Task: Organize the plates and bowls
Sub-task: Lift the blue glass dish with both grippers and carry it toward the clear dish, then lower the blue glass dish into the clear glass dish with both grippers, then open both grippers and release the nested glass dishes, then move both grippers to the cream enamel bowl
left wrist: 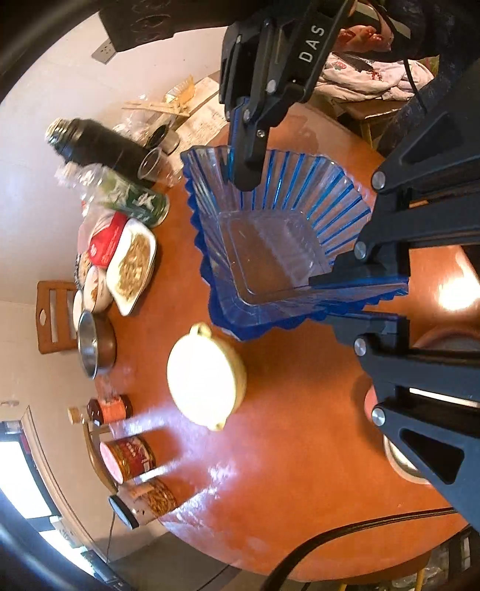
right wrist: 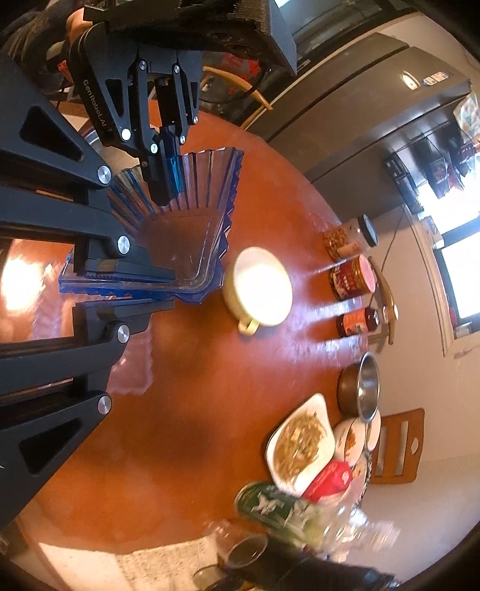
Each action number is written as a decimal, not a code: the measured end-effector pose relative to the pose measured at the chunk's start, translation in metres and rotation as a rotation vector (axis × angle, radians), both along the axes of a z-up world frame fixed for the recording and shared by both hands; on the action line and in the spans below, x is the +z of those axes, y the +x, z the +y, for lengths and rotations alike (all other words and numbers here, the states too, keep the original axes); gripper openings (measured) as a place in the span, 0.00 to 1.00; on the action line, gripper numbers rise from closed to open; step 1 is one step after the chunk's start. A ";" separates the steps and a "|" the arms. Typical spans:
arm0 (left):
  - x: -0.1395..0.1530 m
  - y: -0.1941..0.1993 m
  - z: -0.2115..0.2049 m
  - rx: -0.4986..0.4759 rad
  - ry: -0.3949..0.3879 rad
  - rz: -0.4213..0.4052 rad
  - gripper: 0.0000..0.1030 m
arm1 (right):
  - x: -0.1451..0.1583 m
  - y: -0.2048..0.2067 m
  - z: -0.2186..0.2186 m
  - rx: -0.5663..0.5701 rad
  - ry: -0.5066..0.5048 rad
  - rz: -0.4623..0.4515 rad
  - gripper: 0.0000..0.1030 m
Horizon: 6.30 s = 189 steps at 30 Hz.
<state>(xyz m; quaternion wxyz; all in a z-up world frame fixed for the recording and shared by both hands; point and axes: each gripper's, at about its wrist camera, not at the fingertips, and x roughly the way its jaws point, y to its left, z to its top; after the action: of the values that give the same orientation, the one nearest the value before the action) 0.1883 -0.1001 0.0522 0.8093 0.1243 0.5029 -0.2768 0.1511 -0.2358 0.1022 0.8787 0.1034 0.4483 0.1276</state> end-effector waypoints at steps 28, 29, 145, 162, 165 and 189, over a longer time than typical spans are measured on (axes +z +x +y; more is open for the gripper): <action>-0.055 -0.031 -0.042 -0.015 0.024 0.125 0.12 | -0.048 -0.021 -0.044 -0.007 -0.013 0.102 0.07; -0.056 -0.029 -0.042 -0.013 0.029 0.125 0.12 | -0.049 -0.020 -0.043 -0.005 -0.016 0.104 0.07; -0.070 -0.035 -0.046 0.234 0.055 -0.133 0.37 | -0.088 0.006 -0.023 0.093 -0.175 0.092 0.30; -0.063 -0.032 -0.041 0.252 0.028 -0.134 0.48 | -0.081 0.000 -0.023 0.086 -0.184 0.077 0.47; -0.063 -0.032 -0.040 0.254 0.026 -0.134 0.51 | -0.081 0.000 -0.023 0.085 -0.185 0.077 0.49; -0.004 0.014 0.013 0.425 -0.051 -0.141 0.61 | -0.031 0.036 -0.038 0.105 -0.151 -0.006 0.58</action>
<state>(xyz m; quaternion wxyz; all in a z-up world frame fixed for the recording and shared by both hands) 0.2025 -0.0868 0.0478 0.8854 0.0143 0.4528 -0.1035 0.1876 -0.2740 0.0715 0.8774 0.0126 0.4588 0.1395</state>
